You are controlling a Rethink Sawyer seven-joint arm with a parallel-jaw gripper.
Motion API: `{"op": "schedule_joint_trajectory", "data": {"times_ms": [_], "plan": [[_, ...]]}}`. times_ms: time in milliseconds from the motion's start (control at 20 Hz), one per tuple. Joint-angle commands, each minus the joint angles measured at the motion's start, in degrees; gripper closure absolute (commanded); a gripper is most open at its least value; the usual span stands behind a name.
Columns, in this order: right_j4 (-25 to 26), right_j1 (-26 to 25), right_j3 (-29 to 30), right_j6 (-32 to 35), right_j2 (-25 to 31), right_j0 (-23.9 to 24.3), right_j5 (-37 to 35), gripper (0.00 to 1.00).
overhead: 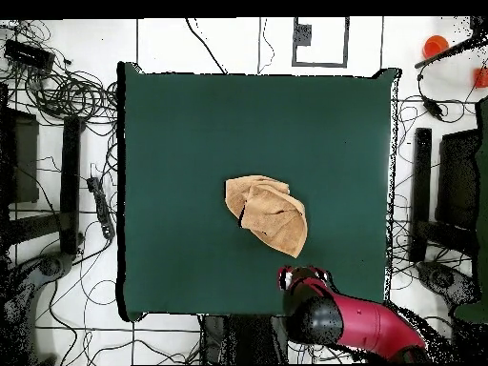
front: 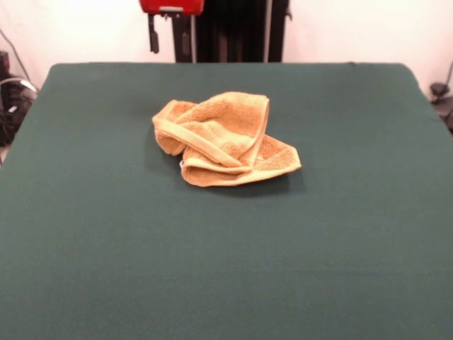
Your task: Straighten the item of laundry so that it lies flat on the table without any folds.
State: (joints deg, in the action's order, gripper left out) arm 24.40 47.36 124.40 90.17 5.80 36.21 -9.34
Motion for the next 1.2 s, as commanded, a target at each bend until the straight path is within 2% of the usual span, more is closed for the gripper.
{"op": "schedule_joint_trajectory", "data": {"times_ms": [50, 800, 1200], "plan": [[-3.0, -3.4, -1.4, 9.9, 2.3, -2.2, 0.7, 0.0], [-1.3, -5.0, -1.2, 7.4, 4.5, -1.6, 0.6, 0.0], [-0.8, -7.7, -1.1, 8.7, 3.7, -4.4, 3.3, 0.0]]}}
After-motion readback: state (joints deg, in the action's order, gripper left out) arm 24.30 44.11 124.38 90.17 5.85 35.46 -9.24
